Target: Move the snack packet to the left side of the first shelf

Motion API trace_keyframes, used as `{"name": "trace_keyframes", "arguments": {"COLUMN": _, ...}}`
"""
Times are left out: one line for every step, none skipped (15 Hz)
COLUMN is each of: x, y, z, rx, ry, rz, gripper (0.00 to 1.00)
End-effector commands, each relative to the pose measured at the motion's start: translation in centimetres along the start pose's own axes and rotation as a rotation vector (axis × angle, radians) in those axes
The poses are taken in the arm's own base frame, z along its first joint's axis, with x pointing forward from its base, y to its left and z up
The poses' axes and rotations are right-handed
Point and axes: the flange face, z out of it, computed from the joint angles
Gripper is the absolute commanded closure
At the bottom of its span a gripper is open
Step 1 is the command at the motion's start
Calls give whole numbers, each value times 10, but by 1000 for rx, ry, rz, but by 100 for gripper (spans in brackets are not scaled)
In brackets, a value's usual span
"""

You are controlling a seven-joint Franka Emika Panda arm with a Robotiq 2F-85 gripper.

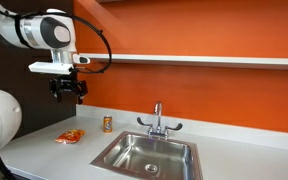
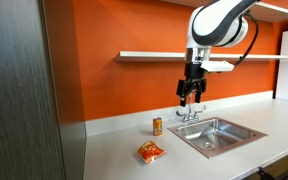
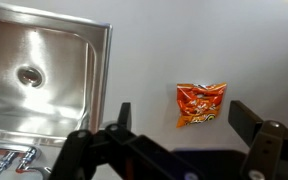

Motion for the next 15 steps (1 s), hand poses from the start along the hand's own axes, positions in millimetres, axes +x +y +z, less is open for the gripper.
{"name": "trace_keyframes", "arguments": {"x": 35, "y": -17, "z": 24, "rx": 10, "ry": -29, "rz": -62, "gripper": 0}}
{"name": "trace_keyframes", "arguments": {"x": 43, "y": -22, "z": 31, "rx": 10, "ry": -36, "rz": -71, "gripper": 0}}
{"name": "trace_keyframes", "arguments": {"x": 50, "y": -26, "z": 39, "rx": 11, "ry": -41, "rz": -81, "gripper": 0}}
{"name": "trace_keyframes", "arguments": {"x": 57, "y": -30, "z": 45, "rx": 14, "ry": -46, "rz": -92, "gripper": 0}}
{"name": "trace_keyframes", "arguments": {"x": 64, "y": -34, "z": 51, "rx": 17, "ry": -50, "rz": -100, "gripper": 0}}
{"name": "trace_keyframes", "arguments": {"x": 70, "y": -37, "z": 57, "rx": 19, "ry": -53, "rz": -108, "gripper": 0}}
{"name": "trace_keyframes", "arguments": {"x": 77, "y": -39, "z": 65, "rx": 21, "ry": -60, "rz": -115, "gripper": 0}}
{"name": "trace_keyframes", "arguments": {"x": 84, "y": -41, "z": 72, "rx": 23, "ry": -64, "rz": -118, "gripper": 0}}
{"name": "trace_keyframes", "arguments": {"x": 91, "y": -43, "z": 78, "rx": 26, "ry": -67, "rz": -122, "gripper": 0}}
{"name": "trace_keyframes", "arguments": {"x": 96, "y": -44, "z": 84, "rx": 29, "ry": -70, "rz": -125, "gripper": 0}}
{"name": "trace_keyframes", "arguments": {"x": 102, "y": -46, "z": 91, "rx": 34, "ry": -74, "rz": -126, "gripper": 0}}
{"name": "trace_keyframes", "arguments": {"x": 107, "y": -46, "z": 97, "rx": 37, "ry": -77, "rz": -127, "gripper": 0}}
{"name": "trace_keyframes", "arguments": {"x": 111, "y": -48, "z": 103, "rx": 41, "ry": -81, "rz": -129, "gripper": 0}}
{"name": "trace_keyframes", "arguments": {"x": 114, "y": -49, "z": 109, "rx": 42, "ry": -83, "rz": -131, "gripper": 0}}
{"name": "trace_keyframes", "arguments": {"x": 117, "y": -50, "z": 116, "rx": 45, "ry": -89, "rz": -132, "gripper": 0}}
